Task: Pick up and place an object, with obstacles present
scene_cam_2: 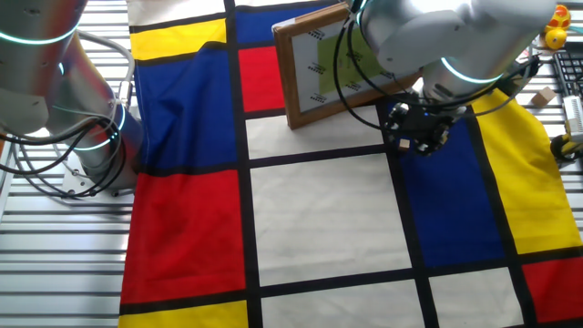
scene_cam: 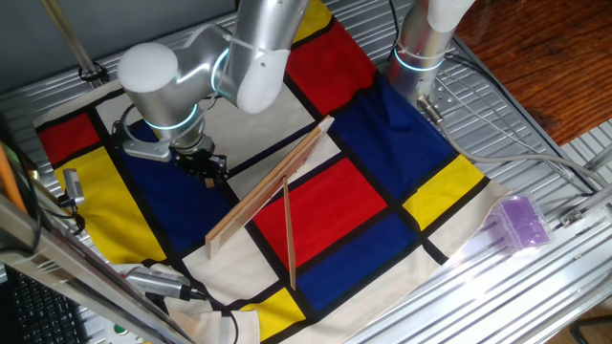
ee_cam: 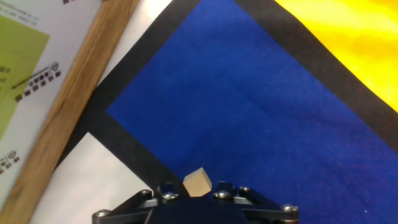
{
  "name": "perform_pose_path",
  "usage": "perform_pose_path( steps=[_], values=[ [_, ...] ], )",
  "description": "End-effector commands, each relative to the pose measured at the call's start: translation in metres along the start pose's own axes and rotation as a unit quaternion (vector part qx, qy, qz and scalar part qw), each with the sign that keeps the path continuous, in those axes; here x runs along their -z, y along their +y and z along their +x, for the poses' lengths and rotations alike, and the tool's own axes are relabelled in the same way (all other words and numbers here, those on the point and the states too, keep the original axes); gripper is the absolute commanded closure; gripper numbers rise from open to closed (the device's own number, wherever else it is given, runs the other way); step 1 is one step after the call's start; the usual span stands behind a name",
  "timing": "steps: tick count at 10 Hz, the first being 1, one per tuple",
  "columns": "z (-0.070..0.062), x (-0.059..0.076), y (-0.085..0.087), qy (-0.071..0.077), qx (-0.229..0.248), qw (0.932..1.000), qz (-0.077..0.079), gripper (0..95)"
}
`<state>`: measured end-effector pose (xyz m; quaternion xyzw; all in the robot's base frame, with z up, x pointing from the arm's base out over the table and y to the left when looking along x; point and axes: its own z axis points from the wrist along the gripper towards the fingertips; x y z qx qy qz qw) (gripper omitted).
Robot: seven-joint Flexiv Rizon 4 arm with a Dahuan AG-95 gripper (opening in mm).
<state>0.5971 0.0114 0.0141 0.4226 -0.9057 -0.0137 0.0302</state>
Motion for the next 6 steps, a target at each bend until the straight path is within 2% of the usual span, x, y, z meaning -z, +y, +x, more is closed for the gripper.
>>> perform_pose_path(
  steps=[1,6],
  values=[
    [-0.0013,-0.0011,-0.0005,-0.003,0.001,1.0000,0.003,95.0],
    [-0.0024,-0.0006,-0.0012,-0.008,-0.021,0.9997,0.006,95.0]
  ],
)
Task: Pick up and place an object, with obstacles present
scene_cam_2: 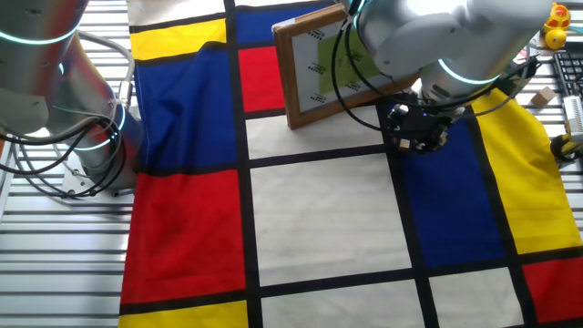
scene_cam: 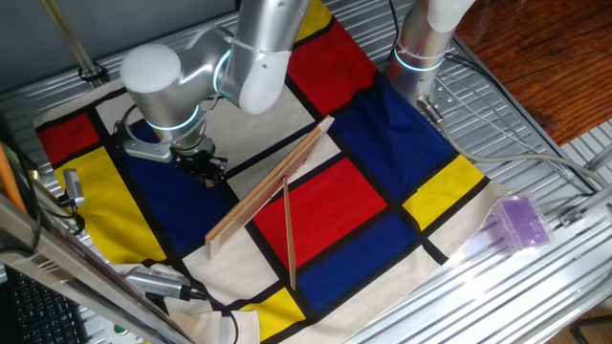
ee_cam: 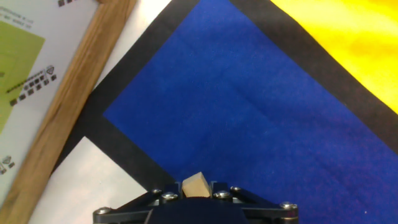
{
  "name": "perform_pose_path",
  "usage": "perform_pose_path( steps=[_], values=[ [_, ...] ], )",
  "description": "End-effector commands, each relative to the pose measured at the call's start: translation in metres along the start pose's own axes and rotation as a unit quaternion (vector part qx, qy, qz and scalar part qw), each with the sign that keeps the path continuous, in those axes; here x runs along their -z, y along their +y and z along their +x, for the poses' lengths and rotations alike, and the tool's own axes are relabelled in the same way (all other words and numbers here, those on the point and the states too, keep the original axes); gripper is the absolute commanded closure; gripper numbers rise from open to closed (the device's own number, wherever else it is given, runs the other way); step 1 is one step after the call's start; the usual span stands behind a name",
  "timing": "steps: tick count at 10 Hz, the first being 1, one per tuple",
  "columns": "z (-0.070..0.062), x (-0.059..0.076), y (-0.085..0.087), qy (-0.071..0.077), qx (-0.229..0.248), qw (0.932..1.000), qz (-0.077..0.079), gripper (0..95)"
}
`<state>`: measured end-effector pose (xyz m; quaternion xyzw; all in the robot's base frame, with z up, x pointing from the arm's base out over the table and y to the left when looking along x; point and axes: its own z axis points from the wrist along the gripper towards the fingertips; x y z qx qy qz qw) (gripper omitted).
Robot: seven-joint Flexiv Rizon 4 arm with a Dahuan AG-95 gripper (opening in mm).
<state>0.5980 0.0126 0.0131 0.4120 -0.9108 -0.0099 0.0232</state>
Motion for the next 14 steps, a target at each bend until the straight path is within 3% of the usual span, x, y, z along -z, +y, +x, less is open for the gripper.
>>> perform_pose_path(
  steps=[1,5,7,8,10,14],
  values=[
    [-0.003,0.003,-0.005,-0.006,-0.023,0.9997,-0.003,95.0],
    [-0.009,0.028,-0.044,0.007,-0.065,0.9977,-0.015,95.0],
    [-0.012,0.029,-0.075,0.011,-0.080,0.9965,-0.021,95.0],
    [-0.011,0.032,-0.078,0.012,-0.085,0.9960,-0.022,95.0],
    [-0.011,0.044,-0.074,0.010,-0.096,0.9950,-0.026,95.0],
    [-0.014,0.104,-0.034,0.019,-0.128,0.9910,-0.034,95.0]
  ],
)
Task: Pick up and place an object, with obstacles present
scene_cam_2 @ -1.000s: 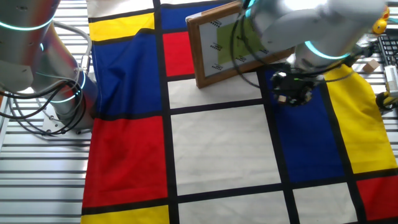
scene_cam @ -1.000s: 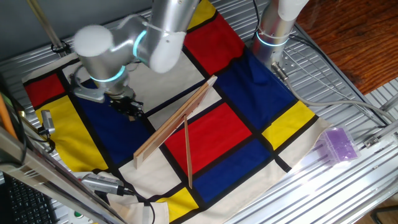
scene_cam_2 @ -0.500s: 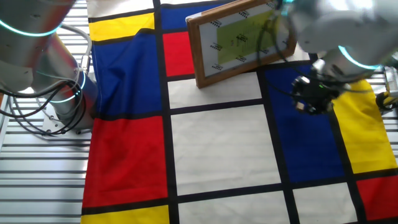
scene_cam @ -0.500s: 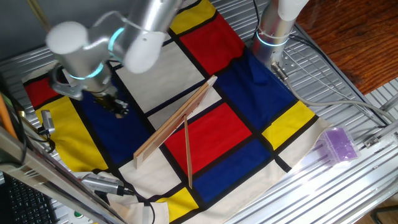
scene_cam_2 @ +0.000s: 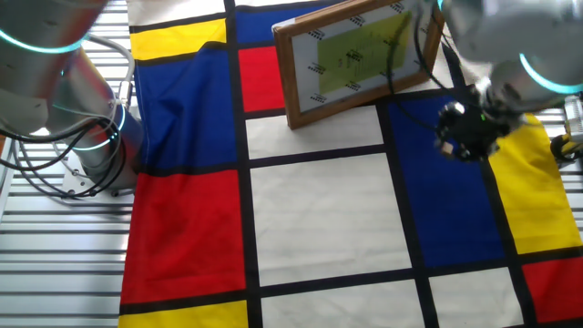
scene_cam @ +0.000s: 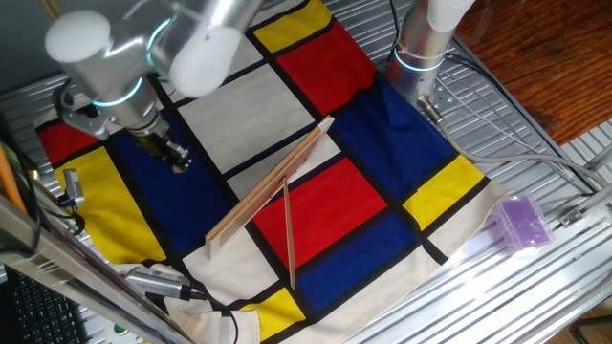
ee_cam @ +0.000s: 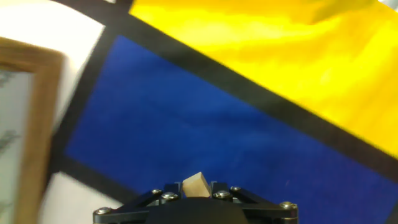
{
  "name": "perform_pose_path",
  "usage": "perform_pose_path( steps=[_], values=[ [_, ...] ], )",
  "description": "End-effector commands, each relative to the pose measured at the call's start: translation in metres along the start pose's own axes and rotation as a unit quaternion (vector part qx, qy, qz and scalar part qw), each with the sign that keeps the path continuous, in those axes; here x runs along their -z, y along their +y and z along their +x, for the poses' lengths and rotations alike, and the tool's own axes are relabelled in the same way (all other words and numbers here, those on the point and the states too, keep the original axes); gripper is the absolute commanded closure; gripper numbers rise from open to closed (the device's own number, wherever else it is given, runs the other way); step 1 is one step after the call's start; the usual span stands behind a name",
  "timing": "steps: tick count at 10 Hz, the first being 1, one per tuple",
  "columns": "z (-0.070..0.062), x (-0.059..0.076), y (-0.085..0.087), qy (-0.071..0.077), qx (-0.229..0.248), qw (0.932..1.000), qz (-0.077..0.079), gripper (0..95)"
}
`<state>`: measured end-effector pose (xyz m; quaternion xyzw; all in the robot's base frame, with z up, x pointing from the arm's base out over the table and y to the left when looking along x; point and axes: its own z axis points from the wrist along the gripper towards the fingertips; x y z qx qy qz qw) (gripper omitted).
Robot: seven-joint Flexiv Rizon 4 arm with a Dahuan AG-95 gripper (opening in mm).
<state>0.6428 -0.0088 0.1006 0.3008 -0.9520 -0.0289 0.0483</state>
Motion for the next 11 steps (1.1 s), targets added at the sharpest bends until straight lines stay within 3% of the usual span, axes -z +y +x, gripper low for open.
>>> perform_pose_path(
  steps=[1,3,5,9,11],
  values=[
    [0.002,0.024,0.024,0.007,-0.020,0.9998,-0.005,95.0],
    [0.009,0.048,0.059,0.007,-0.047,0.9989,-0.003,95.0],
    [0.011,0.056,0.076,0.007,-0.057,0.9983,-0.002,95.0],
    [0.011,0.056,0.076,0.003,-0.057,0.9984,-0.002,95.0],
    [0.011,0.056,0.076,-0.007,-0.051,0.9987,-0.003,95.0]
  ],
)
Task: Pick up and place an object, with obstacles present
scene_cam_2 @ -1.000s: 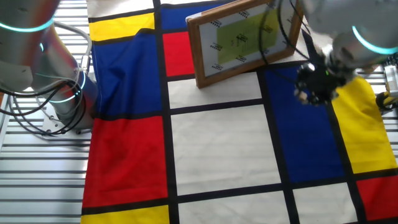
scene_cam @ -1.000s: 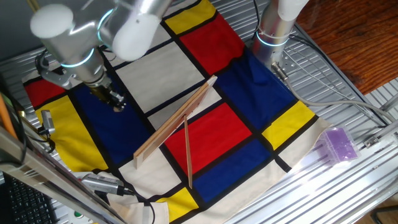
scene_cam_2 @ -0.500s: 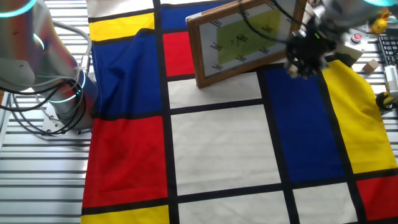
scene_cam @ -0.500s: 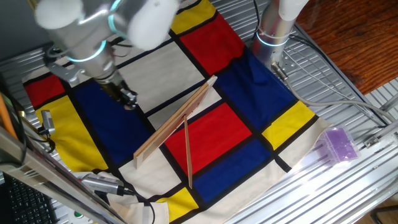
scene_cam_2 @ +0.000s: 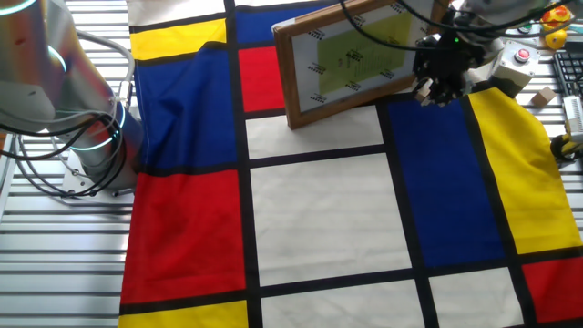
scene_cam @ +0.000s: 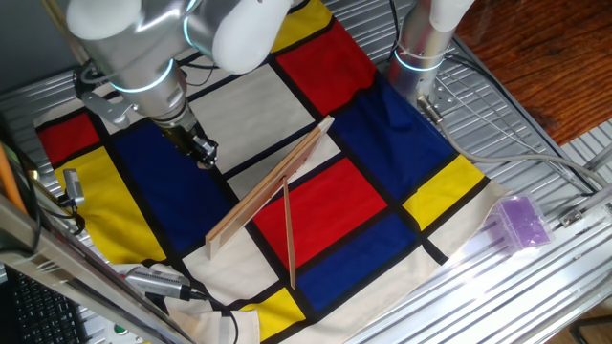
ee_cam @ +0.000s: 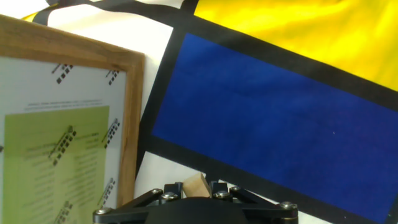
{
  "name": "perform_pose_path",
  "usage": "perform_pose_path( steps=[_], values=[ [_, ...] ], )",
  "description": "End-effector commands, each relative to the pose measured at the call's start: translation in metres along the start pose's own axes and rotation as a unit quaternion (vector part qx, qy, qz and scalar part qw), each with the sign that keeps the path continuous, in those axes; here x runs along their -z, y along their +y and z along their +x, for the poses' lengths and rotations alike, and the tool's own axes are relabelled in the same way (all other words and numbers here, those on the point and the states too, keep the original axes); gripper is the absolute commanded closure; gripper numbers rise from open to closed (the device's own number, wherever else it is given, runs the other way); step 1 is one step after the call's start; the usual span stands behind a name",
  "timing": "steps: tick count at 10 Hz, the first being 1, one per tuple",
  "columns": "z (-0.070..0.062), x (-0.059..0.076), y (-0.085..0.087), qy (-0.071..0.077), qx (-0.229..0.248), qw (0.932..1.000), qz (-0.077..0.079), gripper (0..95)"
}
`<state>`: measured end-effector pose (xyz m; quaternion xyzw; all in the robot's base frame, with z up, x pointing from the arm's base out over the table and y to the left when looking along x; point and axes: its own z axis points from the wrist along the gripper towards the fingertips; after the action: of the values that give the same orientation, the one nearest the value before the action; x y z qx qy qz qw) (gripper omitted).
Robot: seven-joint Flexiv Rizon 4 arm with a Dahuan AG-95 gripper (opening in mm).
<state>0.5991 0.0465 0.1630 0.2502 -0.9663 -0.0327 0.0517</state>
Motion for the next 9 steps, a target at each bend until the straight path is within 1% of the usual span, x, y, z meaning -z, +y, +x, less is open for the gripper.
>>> perform_pose_path(
  steps=[1,5,7,8,9],
  values=[
    [0.0032,-0.0002,0.0008,-0.010,0.001,0.9999,0.005,95.0],
    [0.0032,-0.0002,0.0008,-0.011,-0.023,0.9996,0.009,95.0],
    [0.0032,-0.0002,0.0008,-0.015,-0.020,0.9996,0.011,95.0],
    [0.0032,-0.0002,0.0008,-0.020,-0.023,0.9995,0.007,95.0],
    [0.0032,-0.0002,0.0008,-0.020,-0.025,0.9995,0.006,95.0]
  ],
)
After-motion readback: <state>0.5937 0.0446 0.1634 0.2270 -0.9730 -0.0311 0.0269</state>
